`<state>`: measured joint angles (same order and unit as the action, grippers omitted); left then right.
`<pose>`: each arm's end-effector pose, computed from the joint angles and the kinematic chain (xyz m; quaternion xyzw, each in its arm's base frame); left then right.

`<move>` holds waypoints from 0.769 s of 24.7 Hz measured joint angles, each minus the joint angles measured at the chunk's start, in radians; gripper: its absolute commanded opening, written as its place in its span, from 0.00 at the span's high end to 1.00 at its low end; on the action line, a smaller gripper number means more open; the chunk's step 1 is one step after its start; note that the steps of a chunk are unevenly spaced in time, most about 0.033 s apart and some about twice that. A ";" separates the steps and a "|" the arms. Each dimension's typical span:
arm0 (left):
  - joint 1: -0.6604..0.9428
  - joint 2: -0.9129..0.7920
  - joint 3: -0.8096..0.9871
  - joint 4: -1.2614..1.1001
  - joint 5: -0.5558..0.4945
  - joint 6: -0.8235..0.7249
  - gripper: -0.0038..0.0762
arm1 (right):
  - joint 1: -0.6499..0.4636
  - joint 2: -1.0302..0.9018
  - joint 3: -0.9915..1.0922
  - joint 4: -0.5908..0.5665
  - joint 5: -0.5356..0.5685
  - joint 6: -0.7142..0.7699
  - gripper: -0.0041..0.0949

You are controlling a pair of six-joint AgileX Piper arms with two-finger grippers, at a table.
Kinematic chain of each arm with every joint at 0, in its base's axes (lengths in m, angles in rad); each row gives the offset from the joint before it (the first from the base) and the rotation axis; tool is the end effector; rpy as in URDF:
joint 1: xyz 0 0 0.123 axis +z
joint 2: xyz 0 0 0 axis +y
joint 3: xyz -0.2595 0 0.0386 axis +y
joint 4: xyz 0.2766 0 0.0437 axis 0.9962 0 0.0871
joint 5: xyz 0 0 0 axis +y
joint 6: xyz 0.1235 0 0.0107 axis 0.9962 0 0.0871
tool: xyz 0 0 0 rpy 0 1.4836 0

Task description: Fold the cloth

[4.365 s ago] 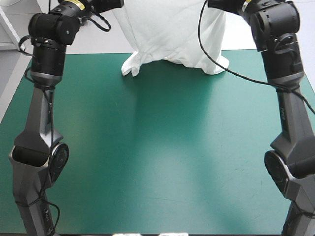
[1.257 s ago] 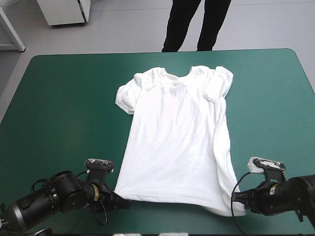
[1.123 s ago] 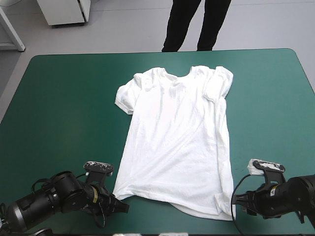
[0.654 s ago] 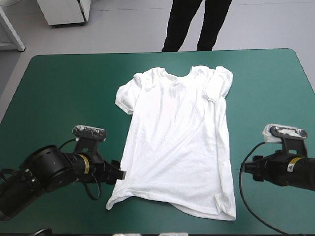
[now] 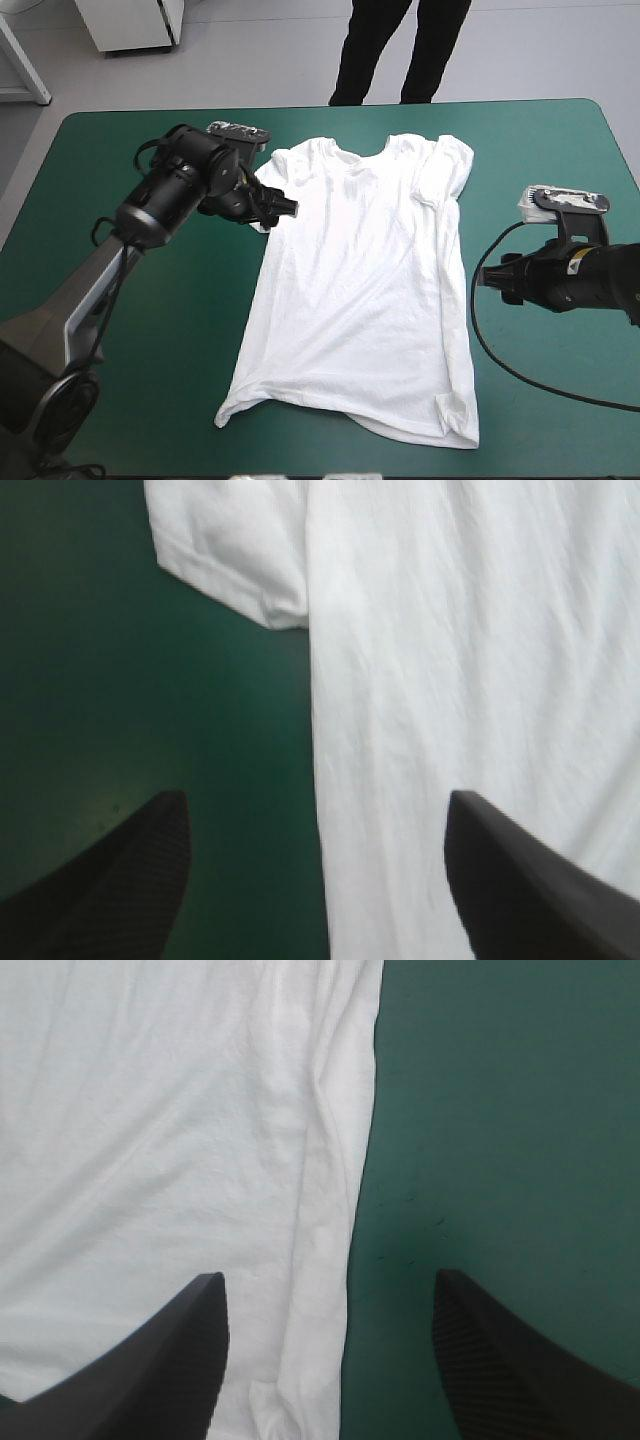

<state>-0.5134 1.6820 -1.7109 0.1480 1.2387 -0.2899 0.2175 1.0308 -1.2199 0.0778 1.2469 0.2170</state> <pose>0.3533 -0.1794 0.3178 0.1164 0.9654 -0.0190 0.2327 0.2255 0.0592 0.3583 0.0007 0.9546 0.1016 0.2801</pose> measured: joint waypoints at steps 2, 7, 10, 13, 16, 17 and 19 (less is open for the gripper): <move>0.014 0.096 -0.069 -0.021 0.000 0.002 0.32 | 0.000 0.014 0.000 -0.019 0.000 -0.001 0.39; 0.053 0.208 -0.106 -0.094 0.000 0.003 0.32 | -0.001 0.021 0.000 -0.063 0.000 -0.003 0.39; 0.076 0.252 -0.106 -0.105 -0.003 0.003 0.32 | -0.001 0.022 0.000 -0.090 0.001 -0.003 0.39; 0.094 0.290 -0.107 -0.105 -0.003 0.005 0.32 | -0.001 0.024 0.000 -0.103 0.001 -0.003 0.39; 0.099 0.361 -0.108 -0.107 -0.006 0.007 0.32 | -0.001 0.026 0.000 -0.107 0.001 -0.003 0.39; 0.099 0.377 -0.108 -0.111 -0.006 0.008 0.32 | -0.001 0.026 0.000 -0.107 0.001 -0.003 0.40; 0.099 0.417 -0.108 -0.119 -0.007 0.010 0.32 | -0.001 0.026 0.000 -0.107 0.001 -0.003 0.42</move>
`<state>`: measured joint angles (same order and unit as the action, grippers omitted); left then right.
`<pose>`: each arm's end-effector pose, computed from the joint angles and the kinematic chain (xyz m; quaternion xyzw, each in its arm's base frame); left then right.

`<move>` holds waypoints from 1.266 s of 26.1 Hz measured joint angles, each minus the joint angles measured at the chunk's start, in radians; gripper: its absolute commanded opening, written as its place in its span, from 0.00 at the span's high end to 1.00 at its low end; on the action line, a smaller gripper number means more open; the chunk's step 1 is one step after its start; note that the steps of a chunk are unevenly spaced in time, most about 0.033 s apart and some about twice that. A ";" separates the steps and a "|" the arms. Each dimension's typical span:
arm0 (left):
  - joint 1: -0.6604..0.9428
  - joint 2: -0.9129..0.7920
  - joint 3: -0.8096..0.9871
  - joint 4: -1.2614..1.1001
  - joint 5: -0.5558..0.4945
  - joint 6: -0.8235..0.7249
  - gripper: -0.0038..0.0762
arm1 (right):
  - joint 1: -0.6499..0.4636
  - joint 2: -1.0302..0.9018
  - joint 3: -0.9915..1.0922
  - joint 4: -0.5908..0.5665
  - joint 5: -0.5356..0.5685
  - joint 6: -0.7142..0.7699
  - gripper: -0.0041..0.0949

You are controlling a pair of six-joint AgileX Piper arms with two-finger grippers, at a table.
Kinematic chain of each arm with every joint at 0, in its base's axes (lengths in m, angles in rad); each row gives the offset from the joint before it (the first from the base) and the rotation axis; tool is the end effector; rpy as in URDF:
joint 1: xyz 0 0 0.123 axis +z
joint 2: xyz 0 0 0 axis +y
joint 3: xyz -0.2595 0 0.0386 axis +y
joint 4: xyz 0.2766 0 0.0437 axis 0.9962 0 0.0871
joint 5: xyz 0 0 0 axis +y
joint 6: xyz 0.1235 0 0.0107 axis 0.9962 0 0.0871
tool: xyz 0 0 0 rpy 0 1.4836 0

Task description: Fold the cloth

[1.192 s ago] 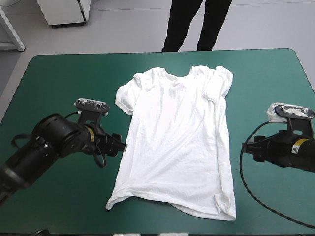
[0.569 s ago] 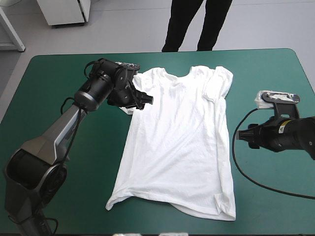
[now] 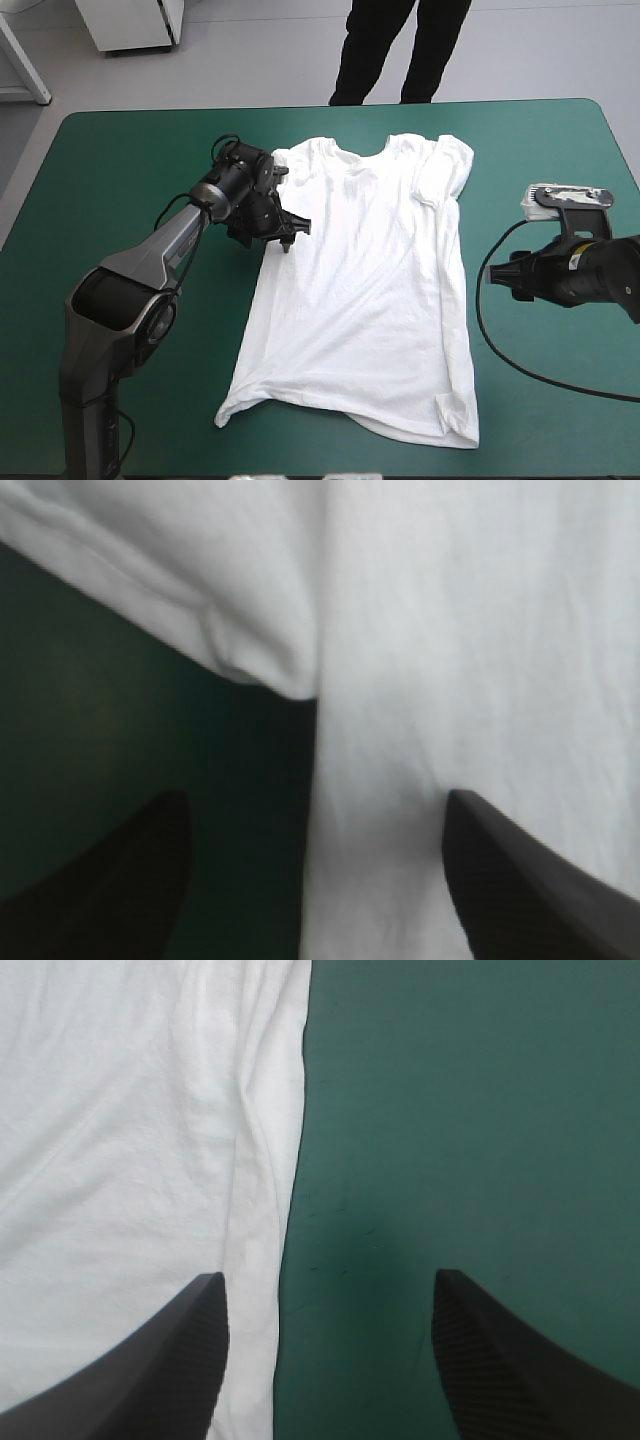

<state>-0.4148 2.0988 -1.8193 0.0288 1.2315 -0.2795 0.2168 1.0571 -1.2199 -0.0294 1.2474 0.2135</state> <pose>0.4224 -0.1823 0.1708 0.0712 0.9947 -0.0119 0.0738 0.2343 0.0481 0.3518 -0.0021 0.9591 0.0460 0.2794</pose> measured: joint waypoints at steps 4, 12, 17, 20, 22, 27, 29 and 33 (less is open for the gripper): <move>0.000 0.031 -0.003 -0.010 -0.005 0.000 0.45 | 0.000 0.000 0.000 -0.010 0.000 0.000 0.48; -0.005 0.069 -0.030 -0.089 -0.002 0.001 0.96 | 0.000 0.061 -0.006 -0.026 0.001 -0.001 0.48; -0.006 0.074 -0.033 -0.092 0.000 0.001 0.96 | 0.000 0.162 -0.084 -0.002 -0.015 -0.023 0.47; -0.006 0.074 -0.035 -0.093 0.001 0.001 0.96 | 0.000 0.247 -0.178 0.001 -0.044 -0.040 0.42; -0.006 0.074 -0.035 -0.093 0.001 0.001 0.96 | 0.000 0.335 -0.249 0.002 -0.041 -0.049 0.40; -0.006 0.074 -0.035 -0.093 0.002 0.001 0.96 | 0.000 0.534 -0.387 0.041 -0.022 -0.066 0.40; -0.006 0.074 -0.035 -0.094 0.002 0.001 0.96 | 0.000 0.614 -0.433 0.067 -0.021 -0.071 0.40; -0.006 0.074 -0.035 -0.094 0.002 0.004 0.96 | 0.000 0.739 -0.480 0.085 -0.030 -0.073 0.40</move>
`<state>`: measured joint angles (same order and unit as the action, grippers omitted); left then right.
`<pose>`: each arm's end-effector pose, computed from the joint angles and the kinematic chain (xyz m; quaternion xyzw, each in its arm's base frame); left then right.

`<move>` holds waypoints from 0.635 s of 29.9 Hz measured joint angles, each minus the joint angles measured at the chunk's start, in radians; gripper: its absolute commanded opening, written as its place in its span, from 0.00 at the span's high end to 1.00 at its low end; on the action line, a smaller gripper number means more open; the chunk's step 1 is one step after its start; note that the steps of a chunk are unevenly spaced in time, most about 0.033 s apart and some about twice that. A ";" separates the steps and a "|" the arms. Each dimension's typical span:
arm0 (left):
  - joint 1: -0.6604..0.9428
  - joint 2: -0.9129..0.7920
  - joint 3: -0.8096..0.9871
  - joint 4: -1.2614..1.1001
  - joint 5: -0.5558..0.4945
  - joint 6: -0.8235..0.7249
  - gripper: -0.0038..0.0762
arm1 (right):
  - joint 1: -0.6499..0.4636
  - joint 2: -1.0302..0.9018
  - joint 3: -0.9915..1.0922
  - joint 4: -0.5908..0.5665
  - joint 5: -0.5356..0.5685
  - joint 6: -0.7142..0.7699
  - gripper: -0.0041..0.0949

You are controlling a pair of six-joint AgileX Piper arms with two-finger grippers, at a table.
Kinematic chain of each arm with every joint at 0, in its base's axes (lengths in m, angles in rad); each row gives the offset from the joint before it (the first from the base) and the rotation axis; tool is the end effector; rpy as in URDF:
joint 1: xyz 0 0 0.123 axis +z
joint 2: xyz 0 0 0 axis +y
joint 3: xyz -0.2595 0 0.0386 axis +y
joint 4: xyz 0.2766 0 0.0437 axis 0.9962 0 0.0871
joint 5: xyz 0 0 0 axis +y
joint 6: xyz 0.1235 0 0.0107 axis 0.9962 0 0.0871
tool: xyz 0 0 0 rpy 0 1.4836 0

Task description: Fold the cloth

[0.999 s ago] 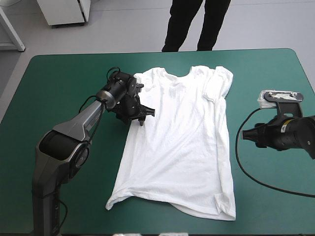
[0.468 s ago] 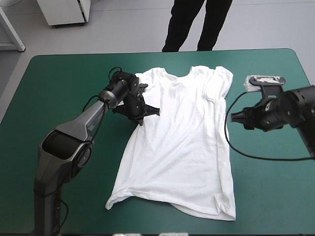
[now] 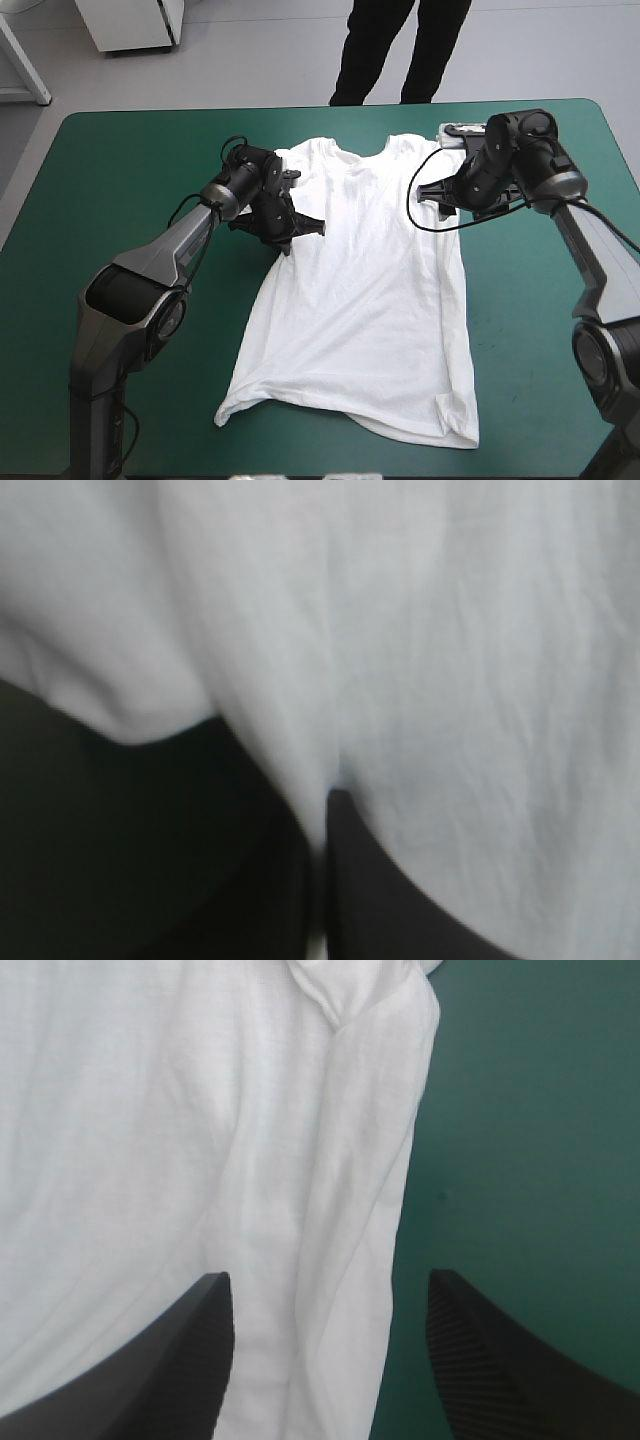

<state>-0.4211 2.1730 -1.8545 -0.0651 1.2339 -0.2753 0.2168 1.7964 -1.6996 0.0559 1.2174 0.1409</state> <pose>0.4242 -0.1983 0.1468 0.0636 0.9961 -0.0474 0.0389 0.4057 0.0960 0.2675 -0.0323 0.9844 0.0575 0.1634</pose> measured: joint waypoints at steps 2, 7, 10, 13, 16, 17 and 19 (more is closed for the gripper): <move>0.000 0.000 0.000 0.000 0.000 0.000 0.96 | 0.000 0.041 -0.004 0.000 -0.014 -0.003 0.40; 0.000 0.000 0.000 0.000 0.000 0.000 0.96 | 0.000 0.134 -0.008 -0.002 -0.035 -0.004 0.40; 0.000 0.000 -0.001 0.000 0.000 0.000 0.96 | 0.000 0.177 -0.009 -0.002 -0.059 -0.004 0.40; 0.000 0.000 -0.001 0.000 0.001 0.000 0.96 | 0.000 0.215 -0.009 -0.025 -0.070 -0.001 0.40; 0.000 0.000 -0.001 0.000 0.001 0.000 0.96 | -0.002 0.241 -0.009 -0.036 -0.070 0.009 0.40; 0.000 0.000 -0.001 0.000 0.002 0.000 0.96 | -0.003 0.249 -0.009 -0.036 -0.070 0.011 0.40; 0.000 0.000 -0.001 0.000 0.002 0.000 0.96 | -0.003 0.267 -0.009 -0.037 -0.071 0.013 0.40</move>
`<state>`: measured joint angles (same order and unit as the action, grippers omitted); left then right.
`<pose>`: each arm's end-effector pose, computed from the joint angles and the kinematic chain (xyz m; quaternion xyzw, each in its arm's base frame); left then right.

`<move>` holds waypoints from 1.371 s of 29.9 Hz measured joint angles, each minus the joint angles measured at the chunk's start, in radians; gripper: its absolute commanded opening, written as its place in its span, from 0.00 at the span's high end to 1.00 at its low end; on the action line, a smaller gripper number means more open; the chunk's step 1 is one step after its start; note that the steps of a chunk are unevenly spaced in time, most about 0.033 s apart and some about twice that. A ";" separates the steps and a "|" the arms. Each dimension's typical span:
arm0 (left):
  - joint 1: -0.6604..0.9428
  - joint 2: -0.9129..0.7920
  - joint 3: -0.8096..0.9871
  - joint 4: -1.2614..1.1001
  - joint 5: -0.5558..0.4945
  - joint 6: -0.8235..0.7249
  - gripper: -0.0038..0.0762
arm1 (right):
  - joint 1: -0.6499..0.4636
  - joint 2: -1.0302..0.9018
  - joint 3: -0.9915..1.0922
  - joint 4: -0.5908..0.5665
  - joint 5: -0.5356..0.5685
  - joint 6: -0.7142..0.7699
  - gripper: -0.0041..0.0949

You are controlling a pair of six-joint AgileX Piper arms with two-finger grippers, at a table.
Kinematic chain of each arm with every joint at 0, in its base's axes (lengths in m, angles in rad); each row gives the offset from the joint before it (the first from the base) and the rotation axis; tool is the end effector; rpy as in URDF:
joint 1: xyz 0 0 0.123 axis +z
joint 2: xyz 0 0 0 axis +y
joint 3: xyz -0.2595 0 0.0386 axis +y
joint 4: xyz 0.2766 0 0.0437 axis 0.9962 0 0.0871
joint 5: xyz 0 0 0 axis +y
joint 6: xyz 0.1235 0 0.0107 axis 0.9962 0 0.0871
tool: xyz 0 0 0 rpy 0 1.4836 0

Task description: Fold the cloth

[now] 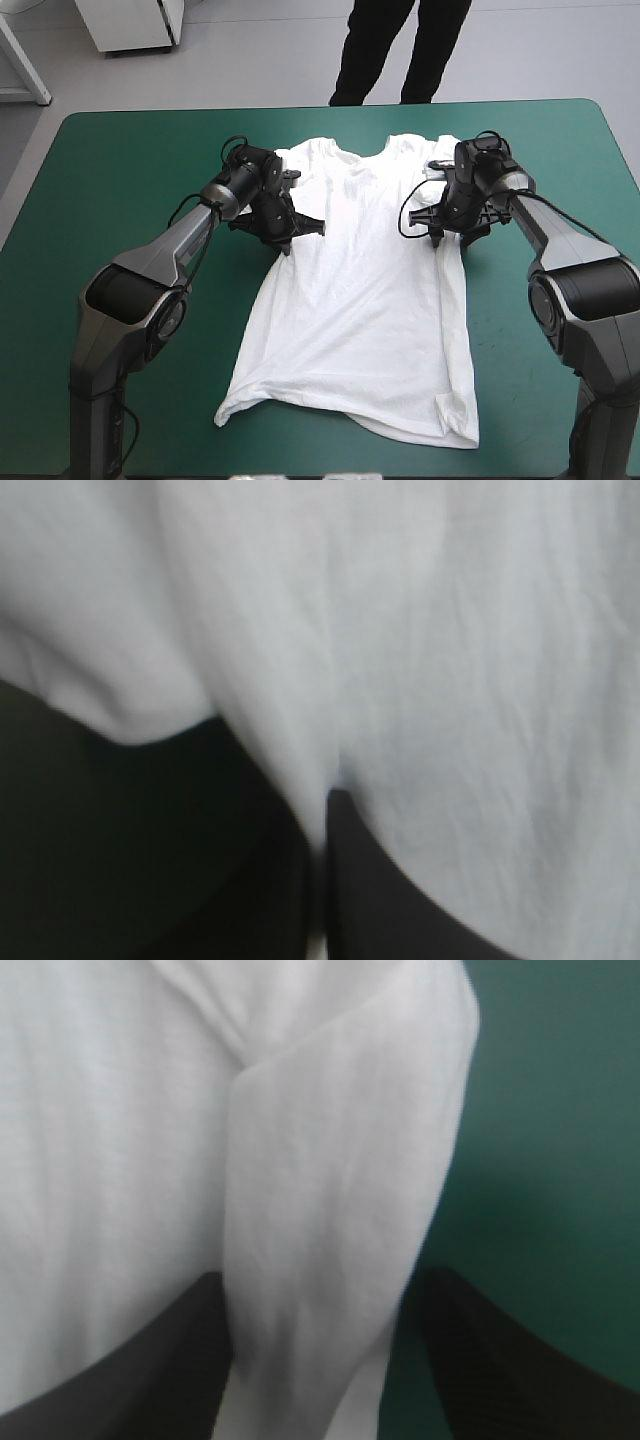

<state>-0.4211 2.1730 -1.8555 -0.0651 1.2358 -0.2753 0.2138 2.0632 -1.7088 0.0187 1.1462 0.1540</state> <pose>0.4241 -0.1983 0.1471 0.0636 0.9961 -0.0472 0.0385 0.4399 0.0977 0.1560 -0.0266 0.9965 0.0230 0.0757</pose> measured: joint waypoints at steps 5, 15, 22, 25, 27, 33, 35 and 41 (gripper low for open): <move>0.000 0.001 0.000 0.000 -0.002 0.000 0.96 | 0.000 0.016 -0.012 -0.010 0.013 0.016 0.54; -0.004 0.011 -0.043 0.022 0.010 0.011 0.96 | -0.003 0.017 -0.021 0.012 0.036 0.026 0.97; 0.006 0.060 -0.202 0.125 0.004 0.041 0.96 | -0.003 -0.068 -0.007 -0.019 0.050 0.026 0.98; 0.007 0.048 -0.282 0.133 0.002 0.053 0.96 | -0.003 -0.142 -0.007 -0.037 0.051 0.026 0.98; 0.007 0.027 -0.316 0.142 0.003 0.063 0.96 | -0.003 -0.178 -0.007 -0.042 0.051 0.026 0.98; 0.007 -0.089 -0.345 0.175 0.010 0.080 0.96 | -0.004 -0.290 -0.007 -0.044 0.054 0.020 0.98; 0.007 -0.131 -0.345 0.176 0.010 0.083 0.96 | -0.004 -0.332 -0.012 -0.044 0.057 0.013 0.98; 0.007 -0.280 -0.345 0.176 0.010 0.091 0.96 | -0.004 -0.432 -0.134 -0.044 0.085 -0.009 0.98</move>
<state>-0.4146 1.8931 -2.2005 0.1108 1.2457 -0.1847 0.2100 1.6313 -1.8424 -0.0249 1.2308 0.1450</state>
